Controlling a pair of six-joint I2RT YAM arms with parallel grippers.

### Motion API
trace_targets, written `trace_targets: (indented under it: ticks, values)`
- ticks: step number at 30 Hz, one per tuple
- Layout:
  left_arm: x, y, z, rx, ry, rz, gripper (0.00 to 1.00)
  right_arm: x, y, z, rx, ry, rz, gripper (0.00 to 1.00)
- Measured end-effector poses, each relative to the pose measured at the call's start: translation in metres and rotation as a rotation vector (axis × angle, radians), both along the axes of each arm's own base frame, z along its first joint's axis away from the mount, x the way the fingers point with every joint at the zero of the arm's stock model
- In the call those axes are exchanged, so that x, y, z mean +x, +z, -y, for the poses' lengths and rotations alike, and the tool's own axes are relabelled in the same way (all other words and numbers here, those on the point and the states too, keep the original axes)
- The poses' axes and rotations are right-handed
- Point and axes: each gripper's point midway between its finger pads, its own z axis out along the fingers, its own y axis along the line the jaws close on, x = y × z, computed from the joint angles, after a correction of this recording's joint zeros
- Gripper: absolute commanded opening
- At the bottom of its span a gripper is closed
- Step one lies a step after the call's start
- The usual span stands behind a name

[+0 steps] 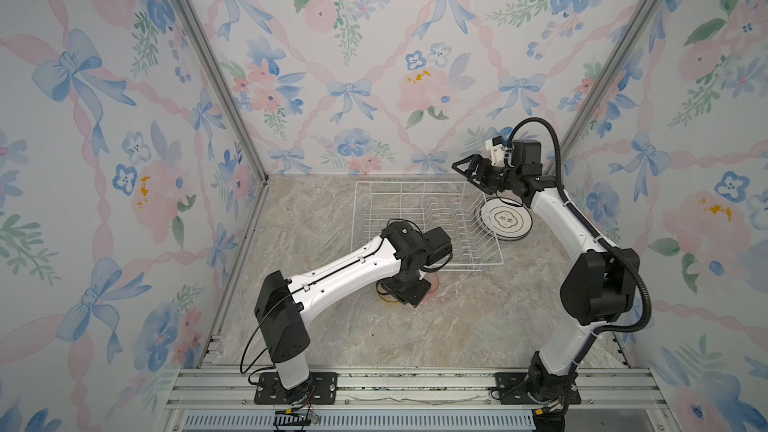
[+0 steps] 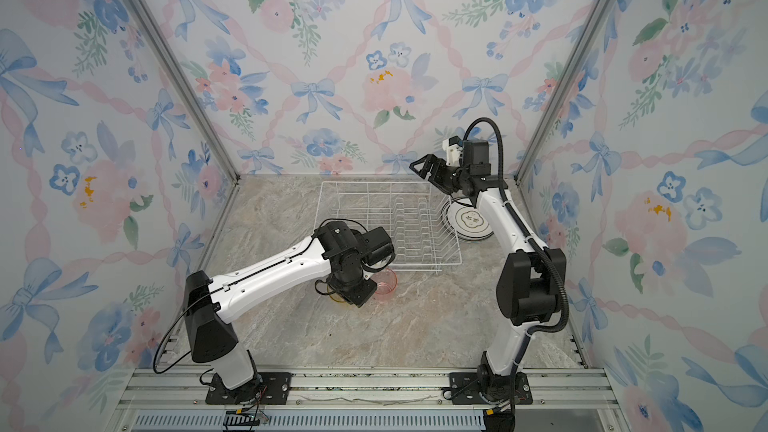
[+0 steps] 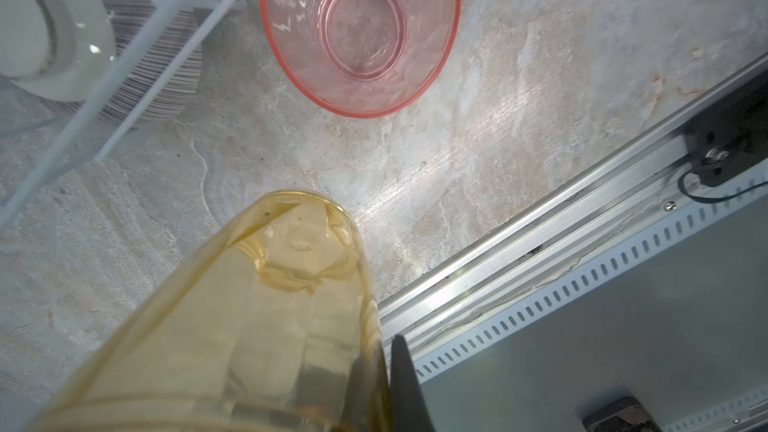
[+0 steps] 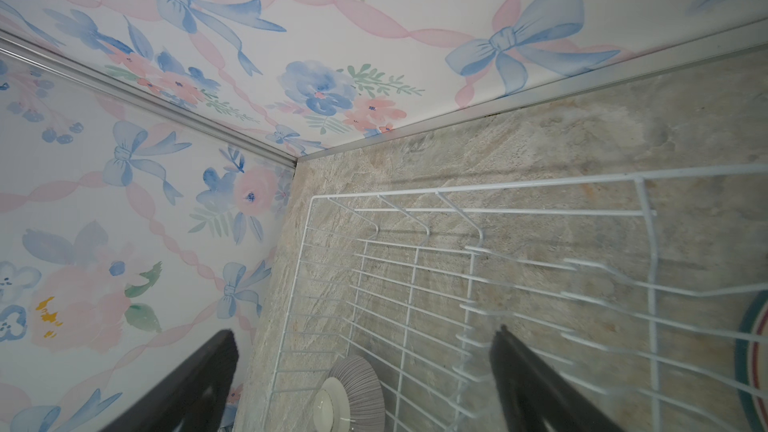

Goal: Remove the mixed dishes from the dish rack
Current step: 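Carry the yellow glass with the left gripper down beside the pink glass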

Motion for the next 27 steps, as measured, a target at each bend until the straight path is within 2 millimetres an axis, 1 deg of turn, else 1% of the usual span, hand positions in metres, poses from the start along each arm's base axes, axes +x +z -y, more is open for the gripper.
trace_targets:
  ticks: [4, 9, 13, 17, 20, 24, 27]
  values:
    - [0.006, -0.027, -0.004, 0.041, 0.013, -0.031, 0.0, -0.005, -0.005, 0.001, 0.001, 0.003, -0.014, 0.97]
    - [0.029, -0.047, -0.005, 0.046, 0.019, -0.032, 0.0, -0.015, -0.003, 0.001, 0.004, 0.008, -0.015, 0.97]
    - [0.043, -0.055, -0.004, 0.028, 0.008, -0.019, 0.0, -0.02, 0.003, 0.004, 0.005, 0.005, -0.005, 0.97]
    - [0.053, -0.062, -0.004, 0.019, -0.009, -0.017, 0.0, -0.026, 0.0, 0.007, 0.002, -0.001, -0.013, 0.97]
    - [0.055, -0.069, -0.003, 0.019, -0.024, -0.028, 0.0, -0.029, -0.004, 0.01, -0.003, -0.006, -0.019, 0.97]
    - [0.054, -0.078, 0.0, 0.016, -0.045, -0.053, 0.0, -0.029, -0.003, 0.013, -0.006, -0.014, -0.017, 0.97]
    - [0.056, -0.08, 0.002, 0.001, -0.057, -0.054, 0.0, -0.029, -0.004, 0.014, -0.008, -0.019, -0.017, 0.97]
